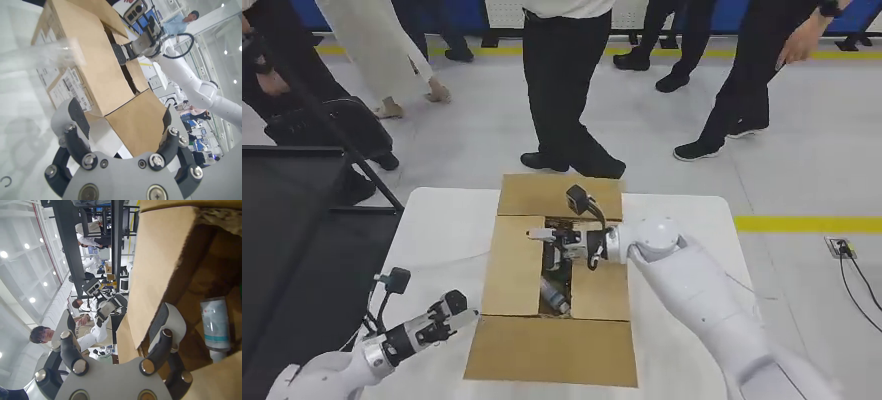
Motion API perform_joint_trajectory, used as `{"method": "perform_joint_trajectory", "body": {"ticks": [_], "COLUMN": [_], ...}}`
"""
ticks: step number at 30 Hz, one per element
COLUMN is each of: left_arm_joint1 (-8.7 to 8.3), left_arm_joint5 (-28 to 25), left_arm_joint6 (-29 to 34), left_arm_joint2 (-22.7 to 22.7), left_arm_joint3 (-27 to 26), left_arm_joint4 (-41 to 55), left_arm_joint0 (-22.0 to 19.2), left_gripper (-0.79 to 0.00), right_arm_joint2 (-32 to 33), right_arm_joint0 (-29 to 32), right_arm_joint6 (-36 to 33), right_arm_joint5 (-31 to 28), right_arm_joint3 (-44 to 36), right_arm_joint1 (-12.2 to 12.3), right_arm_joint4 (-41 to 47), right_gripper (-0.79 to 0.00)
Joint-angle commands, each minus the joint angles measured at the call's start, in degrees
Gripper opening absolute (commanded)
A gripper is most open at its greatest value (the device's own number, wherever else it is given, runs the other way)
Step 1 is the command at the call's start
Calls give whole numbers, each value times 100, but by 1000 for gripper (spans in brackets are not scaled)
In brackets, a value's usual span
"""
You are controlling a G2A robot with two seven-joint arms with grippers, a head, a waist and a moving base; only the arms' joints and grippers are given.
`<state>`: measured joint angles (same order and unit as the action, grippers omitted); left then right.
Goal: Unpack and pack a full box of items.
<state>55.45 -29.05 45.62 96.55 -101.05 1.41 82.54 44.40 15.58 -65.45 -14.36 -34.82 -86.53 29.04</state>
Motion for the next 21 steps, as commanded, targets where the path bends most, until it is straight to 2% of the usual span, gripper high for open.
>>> {"method": "perform_joint_trajectory", "body": {"ticks": [1, 7, 13, 17, 21], "left_arm_joint1": [-12, -30, -19, -16, -15], "left_arm_joint5": [-29, -134, -112, -27, -5], "left_arm_joint6": [-80, -413, -815, -890, -898], "left_arm_joint2": [169, 651, 1045, 1185, 1198], "left_arm_joint3": [-52, -284, -575, -591, -592], "left_arm_joint4": [18, -39, -116, -6, 13], "left_arm_joint0": [120, 537, 972, 1110, 1120], "left_gripper": [0, 0, 0, 0, 0], "right_arm_joint2": [19, 64, -57, -256, -302], "right_arm_joint0": [1, -43, -104, -179, -221], "right_arm_joint6": [27, 128, 609, 978, 1032], "right_arm_joint5": [-34, -131, -140, -153, -42], "right_arm_joint3": [-45, -240, -498, -444, -362], "right_arm_joint1": [-32, -163, -402, -614, -643], "right_arm_joint4": [90, 401, 656, 694, 640], "right_gripper": [0, 0, 0, 0, 0]}}
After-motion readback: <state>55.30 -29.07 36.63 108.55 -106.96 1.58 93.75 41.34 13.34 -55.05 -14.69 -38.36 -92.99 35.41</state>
